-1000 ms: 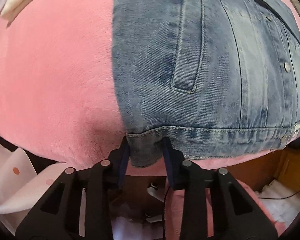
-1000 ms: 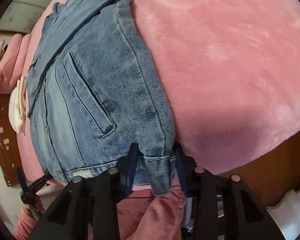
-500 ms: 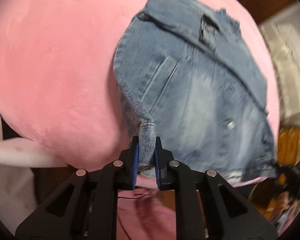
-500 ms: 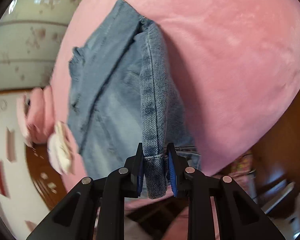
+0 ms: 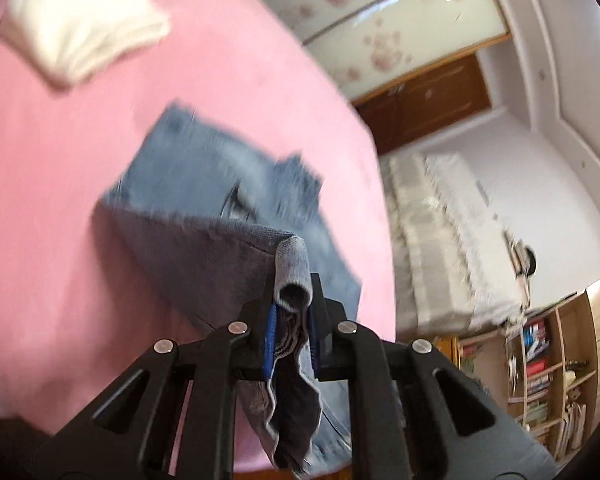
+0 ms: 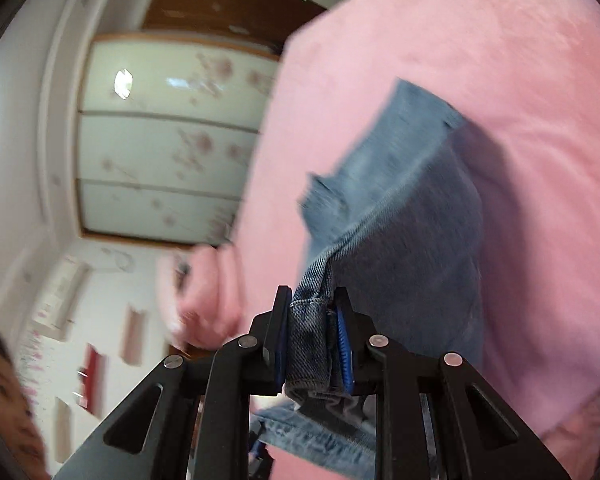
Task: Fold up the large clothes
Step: 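Lift the hem with both tools and fold it toward the collar, then open both tools to release the folded hem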
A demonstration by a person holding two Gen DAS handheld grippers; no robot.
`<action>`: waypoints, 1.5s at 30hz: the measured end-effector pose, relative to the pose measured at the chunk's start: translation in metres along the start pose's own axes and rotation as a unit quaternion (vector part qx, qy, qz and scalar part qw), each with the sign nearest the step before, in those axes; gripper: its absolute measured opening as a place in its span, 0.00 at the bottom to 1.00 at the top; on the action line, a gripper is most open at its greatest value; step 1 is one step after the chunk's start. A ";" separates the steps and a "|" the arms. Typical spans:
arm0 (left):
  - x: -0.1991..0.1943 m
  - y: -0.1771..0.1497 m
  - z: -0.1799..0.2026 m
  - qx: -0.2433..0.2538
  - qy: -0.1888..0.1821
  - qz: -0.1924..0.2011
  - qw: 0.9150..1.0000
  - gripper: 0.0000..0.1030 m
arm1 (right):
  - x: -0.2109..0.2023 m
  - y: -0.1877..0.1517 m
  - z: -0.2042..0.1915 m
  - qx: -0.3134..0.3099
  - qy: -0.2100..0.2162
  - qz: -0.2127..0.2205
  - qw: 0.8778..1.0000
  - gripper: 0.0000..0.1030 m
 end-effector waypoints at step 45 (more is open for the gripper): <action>0.218 0.165 0.004 0.039 0.315 -0.004 0.948 0.68 | 0.235 0.228 0.053 -0.086 -0.251 0.076 0.961 0.47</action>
Point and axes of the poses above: each gripper's, at about its wrist camera, not at the fingertips, and x roughly the way its jaws point, z to its right, y to its top, the point moved 9 cm from there along x, roughly the way its jaws point, and after that the axes turned 6 degrees about y, right-handed, at the moved point
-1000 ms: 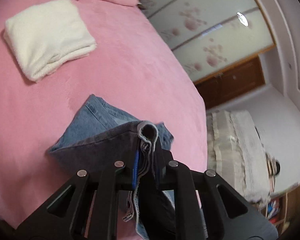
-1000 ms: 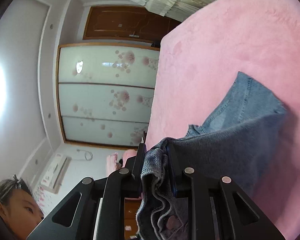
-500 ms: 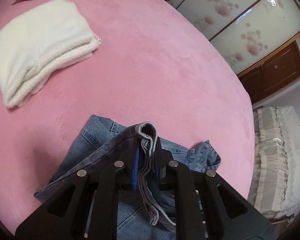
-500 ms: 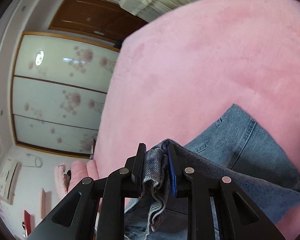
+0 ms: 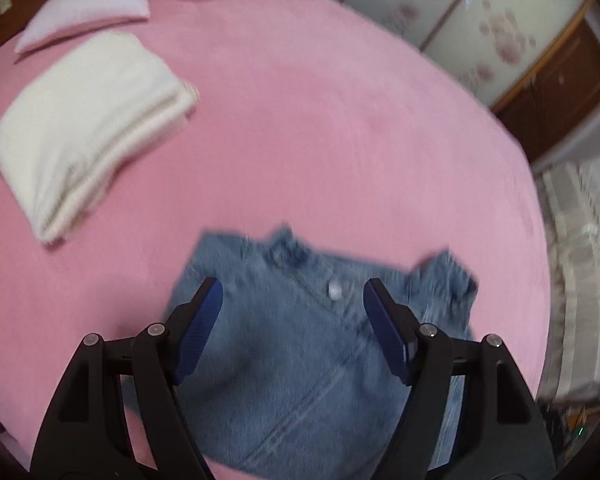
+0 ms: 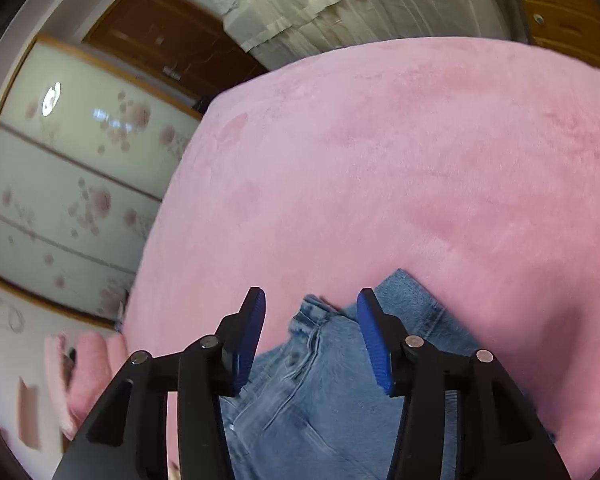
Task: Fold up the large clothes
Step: 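Open both tools to release the folded hem, then press both closed tools over the folded jacket to smooth it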
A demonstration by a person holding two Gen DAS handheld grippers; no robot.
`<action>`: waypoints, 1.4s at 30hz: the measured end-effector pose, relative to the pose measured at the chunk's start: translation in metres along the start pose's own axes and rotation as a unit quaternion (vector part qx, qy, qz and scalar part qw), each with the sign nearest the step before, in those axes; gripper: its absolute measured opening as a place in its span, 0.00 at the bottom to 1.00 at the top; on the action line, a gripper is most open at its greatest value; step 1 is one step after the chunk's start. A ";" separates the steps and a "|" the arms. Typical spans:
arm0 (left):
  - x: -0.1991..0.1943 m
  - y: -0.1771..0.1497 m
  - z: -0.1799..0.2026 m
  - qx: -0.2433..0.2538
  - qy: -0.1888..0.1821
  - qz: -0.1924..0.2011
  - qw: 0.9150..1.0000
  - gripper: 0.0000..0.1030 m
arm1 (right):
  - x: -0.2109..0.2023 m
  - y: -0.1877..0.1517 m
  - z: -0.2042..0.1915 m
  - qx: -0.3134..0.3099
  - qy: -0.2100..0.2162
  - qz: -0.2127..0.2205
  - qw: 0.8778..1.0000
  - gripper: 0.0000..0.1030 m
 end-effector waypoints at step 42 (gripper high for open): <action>0.072 -0.189 -0.073 0.246 0.075 -0.163 0.953 0.01 | -0.046 -0.152 0.142 -0.286 -0.143 -0.188 0.929 0.00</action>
Point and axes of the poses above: each gripper's, at about its wrist camera, not at the fingertips, and x roughly the way its jaws point, z to its right, y to its top, the point moved 9 cm from there along x, roughly the way its jaws point, and after that the axes turned 6 degrees about y, right-handed, at the moved point
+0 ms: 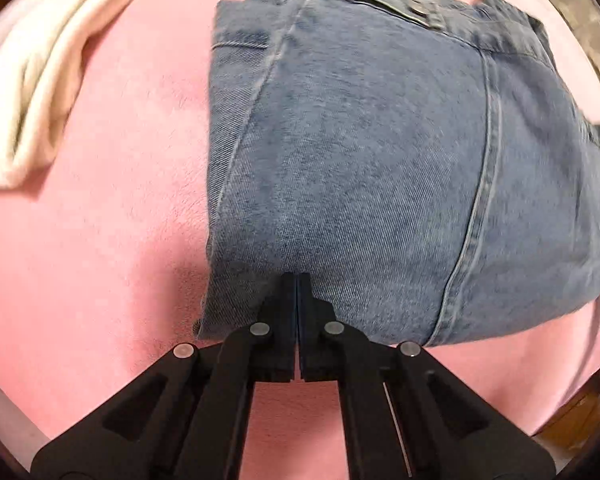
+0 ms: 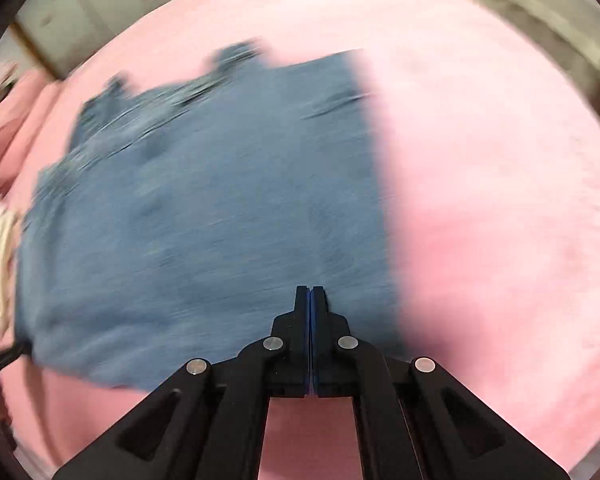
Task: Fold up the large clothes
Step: 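Press both closed tools over the folded jacket to smooth it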
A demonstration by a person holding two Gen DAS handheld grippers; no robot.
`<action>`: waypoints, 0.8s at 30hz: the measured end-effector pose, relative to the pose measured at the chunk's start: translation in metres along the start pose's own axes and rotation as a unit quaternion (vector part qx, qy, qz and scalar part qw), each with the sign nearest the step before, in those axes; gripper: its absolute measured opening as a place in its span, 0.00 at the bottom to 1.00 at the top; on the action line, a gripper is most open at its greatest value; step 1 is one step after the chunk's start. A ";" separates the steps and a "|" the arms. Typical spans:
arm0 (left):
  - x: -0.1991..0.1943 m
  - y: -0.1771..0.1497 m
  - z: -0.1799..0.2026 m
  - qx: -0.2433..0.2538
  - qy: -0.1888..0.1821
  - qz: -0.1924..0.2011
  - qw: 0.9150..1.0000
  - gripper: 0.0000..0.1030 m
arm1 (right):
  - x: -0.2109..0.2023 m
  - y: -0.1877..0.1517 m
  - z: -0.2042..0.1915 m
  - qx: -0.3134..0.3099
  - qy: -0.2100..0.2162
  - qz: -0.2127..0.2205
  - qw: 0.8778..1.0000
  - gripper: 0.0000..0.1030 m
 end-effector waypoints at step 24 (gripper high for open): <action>-0.014 0.051 0.210 0.007 -0.224 0.039 0.974 0.01 | 0.080 -0.021 -0.222 0.010 0.297 -0.097 0.950 0.00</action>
Point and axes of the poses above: each gripper's, at about its wrist camera, not at the fingertips, and x roughly the way its jaws point, z to its right, y to its top, the point moved 9 cm from there along x, roughly the way its jaws point, and after that the axes turned 6 degrees about y, right-handed, at the moved point
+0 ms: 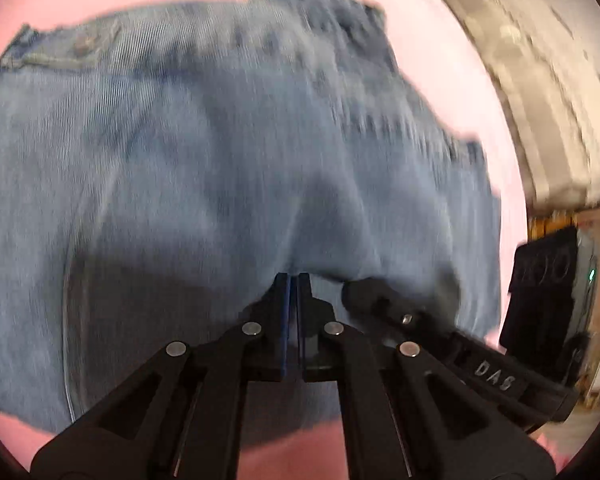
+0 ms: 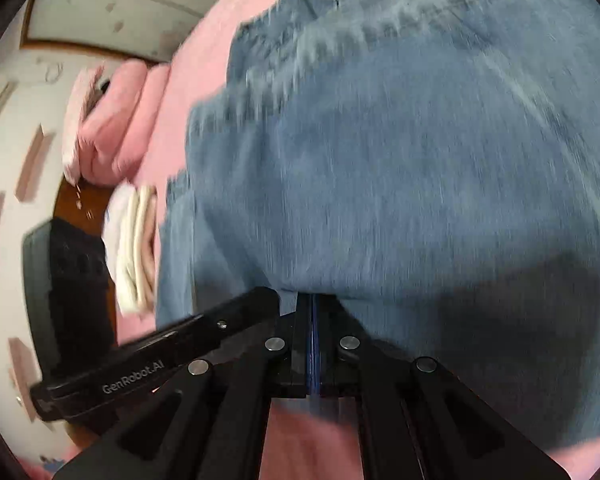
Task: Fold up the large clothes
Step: 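Press both closed tools over the folded jacket to smooth it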
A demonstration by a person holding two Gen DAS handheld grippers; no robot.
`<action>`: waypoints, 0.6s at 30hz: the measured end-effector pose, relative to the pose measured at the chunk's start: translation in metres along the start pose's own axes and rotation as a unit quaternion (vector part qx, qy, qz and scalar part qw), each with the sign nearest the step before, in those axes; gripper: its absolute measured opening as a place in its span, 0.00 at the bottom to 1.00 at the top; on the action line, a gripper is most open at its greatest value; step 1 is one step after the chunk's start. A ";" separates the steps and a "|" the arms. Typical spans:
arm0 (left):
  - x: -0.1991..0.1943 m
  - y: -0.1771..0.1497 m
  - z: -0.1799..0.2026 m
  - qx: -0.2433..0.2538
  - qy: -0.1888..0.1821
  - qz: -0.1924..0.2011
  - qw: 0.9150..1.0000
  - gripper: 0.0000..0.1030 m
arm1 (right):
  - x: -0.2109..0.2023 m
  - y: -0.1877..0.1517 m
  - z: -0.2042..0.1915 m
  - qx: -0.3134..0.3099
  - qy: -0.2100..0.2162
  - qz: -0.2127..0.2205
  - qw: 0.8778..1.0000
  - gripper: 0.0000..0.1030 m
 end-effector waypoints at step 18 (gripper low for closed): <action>0.009 0.123 -0.047 -0.078 0.091 0.096 0.988 0.01 | 0.022 0.126 0.023 -0.039 0.018 0.036 0.998 0.00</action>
Point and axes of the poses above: each gripper's, at about its wrist camera, not at the fingertips, and x roughly the way its jaws point, z to its right, y to its top, the point moved 9 cm from there along x, roughly the way its jaws point, and after that the axes turned 6 degrees about y, right-handed, at the moved point
